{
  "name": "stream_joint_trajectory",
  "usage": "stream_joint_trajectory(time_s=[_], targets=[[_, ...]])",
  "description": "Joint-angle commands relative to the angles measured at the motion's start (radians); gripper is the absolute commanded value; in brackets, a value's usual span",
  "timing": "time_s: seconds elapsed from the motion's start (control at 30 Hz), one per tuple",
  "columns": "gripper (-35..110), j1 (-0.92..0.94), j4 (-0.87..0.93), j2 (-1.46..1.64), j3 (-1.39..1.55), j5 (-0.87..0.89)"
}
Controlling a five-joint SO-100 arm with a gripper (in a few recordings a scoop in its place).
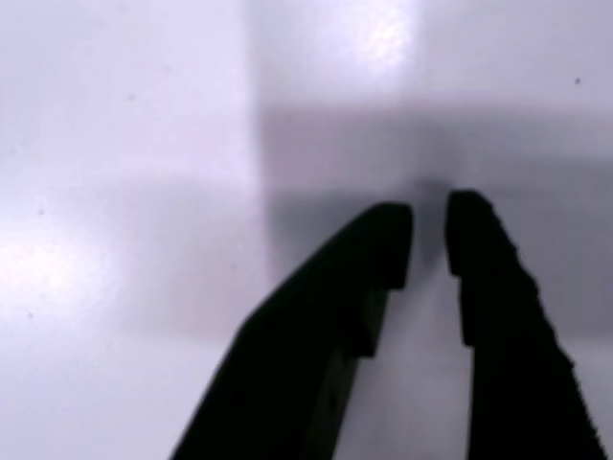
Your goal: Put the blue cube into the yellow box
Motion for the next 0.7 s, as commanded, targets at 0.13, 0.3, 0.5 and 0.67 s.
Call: stream_joint_trajectory(time_s=[0.13,0.3,0.5,0.67], targets=[[0,-0.008,0.003,0.026,0.026,-0.006],[0,-0.008,0.003,0.026,0.026,-0.006],[0,-0.008,0.003,0.026,0.026,-0.006],[0,-0.014,-0.009,-0.008,0.015,-0.046]])
